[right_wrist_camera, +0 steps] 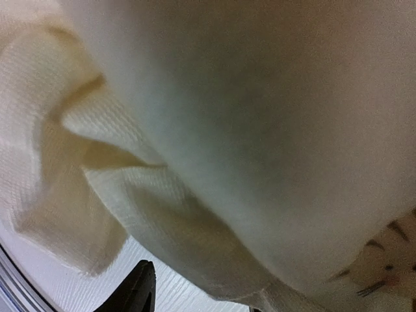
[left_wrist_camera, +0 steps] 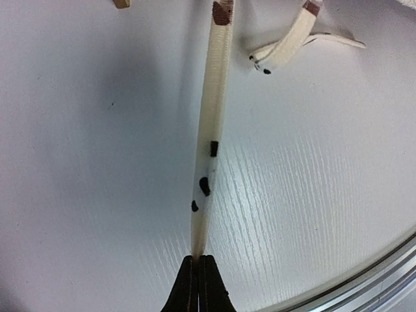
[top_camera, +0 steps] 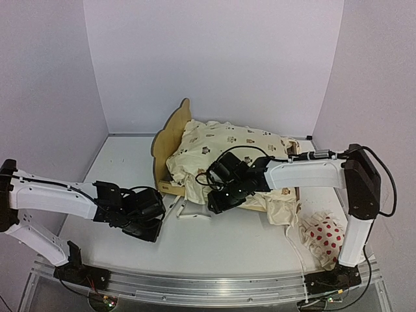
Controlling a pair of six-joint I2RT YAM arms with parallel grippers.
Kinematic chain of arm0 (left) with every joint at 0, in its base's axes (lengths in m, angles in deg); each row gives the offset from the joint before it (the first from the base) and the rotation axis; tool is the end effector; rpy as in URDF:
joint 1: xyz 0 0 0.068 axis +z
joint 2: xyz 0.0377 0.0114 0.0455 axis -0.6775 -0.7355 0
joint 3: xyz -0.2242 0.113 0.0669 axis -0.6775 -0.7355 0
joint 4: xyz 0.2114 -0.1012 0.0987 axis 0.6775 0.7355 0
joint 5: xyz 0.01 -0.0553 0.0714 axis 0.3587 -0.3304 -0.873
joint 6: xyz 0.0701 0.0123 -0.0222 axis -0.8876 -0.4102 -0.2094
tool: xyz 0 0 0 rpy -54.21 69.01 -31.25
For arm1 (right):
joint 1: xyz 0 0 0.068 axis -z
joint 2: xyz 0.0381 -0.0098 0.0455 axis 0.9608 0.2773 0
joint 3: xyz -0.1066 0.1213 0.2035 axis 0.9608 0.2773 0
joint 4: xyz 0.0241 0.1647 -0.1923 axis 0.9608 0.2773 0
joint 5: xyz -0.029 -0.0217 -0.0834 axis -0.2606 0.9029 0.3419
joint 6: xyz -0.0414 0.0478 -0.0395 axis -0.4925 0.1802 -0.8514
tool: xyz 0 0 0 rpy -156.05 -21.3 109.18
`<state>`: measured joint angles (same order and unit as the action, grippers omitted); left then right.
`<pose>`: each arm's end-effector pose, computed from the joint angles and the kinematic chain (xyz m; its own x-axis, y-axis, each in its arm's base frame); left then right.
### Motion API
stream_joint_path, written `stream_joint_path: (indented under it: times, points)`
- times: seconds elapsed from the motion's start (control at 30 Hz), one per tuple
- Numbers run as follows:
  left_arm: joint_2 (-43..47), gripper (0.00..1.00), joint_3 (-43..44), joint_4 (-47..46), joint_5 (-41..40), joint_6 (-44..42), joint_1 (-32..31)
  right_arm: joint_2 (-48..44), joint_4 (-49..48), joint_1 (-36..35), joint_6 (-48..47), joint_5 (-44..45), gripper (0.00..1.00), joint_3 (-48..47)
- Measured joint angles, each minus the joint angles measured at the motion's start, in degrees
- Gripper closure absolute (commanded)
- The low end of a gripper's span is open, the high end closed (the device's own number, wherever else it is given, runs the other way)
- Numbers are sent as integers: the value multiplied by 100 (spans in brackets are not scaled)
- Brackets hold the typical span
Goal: Set up the pet bed
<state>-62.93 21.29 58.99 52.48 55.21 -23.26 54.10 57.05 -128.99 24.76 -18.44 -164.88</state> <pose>0.1123 -0.2190 0.1557 -0.8898 0.2748 -0.3644 0.3271 0.9408 -0.0893 0.2396 0.3309 0.1645 -0.7288 -0.4055 -0.5517 -0.5483 0.8282 0.1156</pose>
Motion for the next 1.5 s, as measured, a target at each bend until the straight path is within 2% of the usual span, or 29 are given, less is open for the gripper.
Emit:
stream_joint_path:
  times: [0.53, 0.7, 0.83, 0.97, 1.17, 1.27, 1.5]
  points:
    - [261, 100, 118, 599, -83, 831, -960, 686, 44, 693, -353, -194, 50, -860]
    - [335, 100, 122, 617, -81, 942, -1025, 665, -35, 808, -438, -517, 47, -781]
    - [442, 100, 116, 611, -159, 980, -1034, 429, -96, 846, -483, -1092, 46, -317]
    - [510, 100, 90, 570, -267, 963, -1051, 77, -88, 667, -560, -1381, 44, 55]
    - [544, 100, -13, 486, -464, 880, -1067, -49, -612, -120, -570, -1391, 43, 133]
    - [600, 100, -98, 391, -504, 825, -1067, 193, -1034, -330, -434, -1245, 43, 38]
    - [884, 100, -302, 246, -579, 806, -1067, 1216, -1828, -293, 40, -658, 43, -577]
